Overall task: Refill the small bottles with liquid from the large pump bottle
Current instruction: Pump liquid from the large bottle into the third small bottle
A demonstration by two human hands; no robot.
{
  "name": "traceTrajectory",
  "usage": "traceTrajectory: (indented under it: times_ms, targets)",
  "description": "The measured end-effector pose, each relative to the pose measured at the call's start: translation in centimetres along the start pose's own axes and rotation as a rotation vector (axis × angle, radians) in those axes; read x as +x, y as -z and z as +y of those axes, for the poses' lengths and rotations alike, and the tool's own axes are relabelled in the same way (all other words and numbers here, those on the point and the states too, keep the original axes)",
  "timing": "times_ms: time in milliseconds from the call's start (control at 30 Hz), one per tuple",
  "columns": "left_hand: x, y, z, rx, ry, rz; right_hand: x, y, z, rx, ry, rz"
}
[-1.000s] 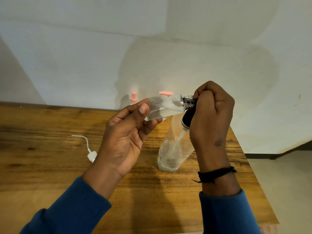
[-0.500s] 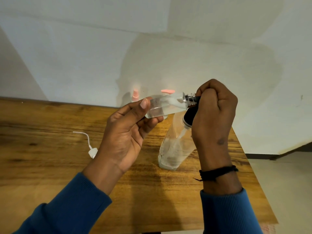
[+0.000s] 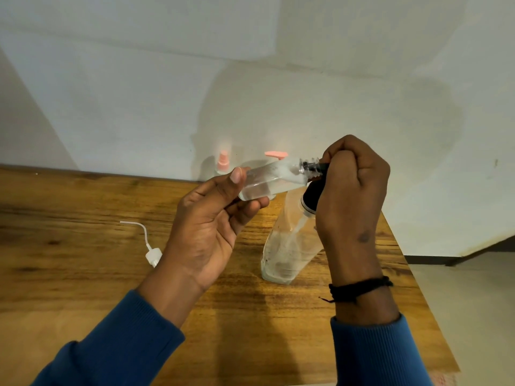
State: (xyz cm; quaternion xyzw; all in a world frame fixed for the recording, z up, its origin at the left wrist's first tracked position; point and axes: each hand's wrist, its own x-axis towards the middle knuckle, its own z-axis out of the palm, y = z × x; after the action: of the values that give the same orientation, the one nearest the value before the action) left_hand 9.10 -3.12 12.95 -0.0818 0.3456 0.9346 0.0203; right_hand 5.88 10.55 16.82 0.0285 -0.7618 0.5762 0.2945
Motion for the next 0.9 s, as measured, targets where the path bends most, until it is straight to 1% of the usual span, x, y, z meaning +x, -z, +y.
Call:
traceTrajectory:
  times_ms: [567, 767, 900]
  targets:
    - [-0.08, -0.19, -0.24, -0.003, 0.037, 0.022, 0.03, -0.13, 0.37, 0.034, 0.004, -0.008]
    - [-0.07, -0.32, -0.18, -0.015, 0.049, 0.025, 0.31, 0.23, 0.36, -0.004, 0.018, -0.019]
    - [0.01, -0.21, -0.15, -0.017, 0.047, 0.035, -0.02, -0.28, 0.53, 0.03, 0.002, -0.018]
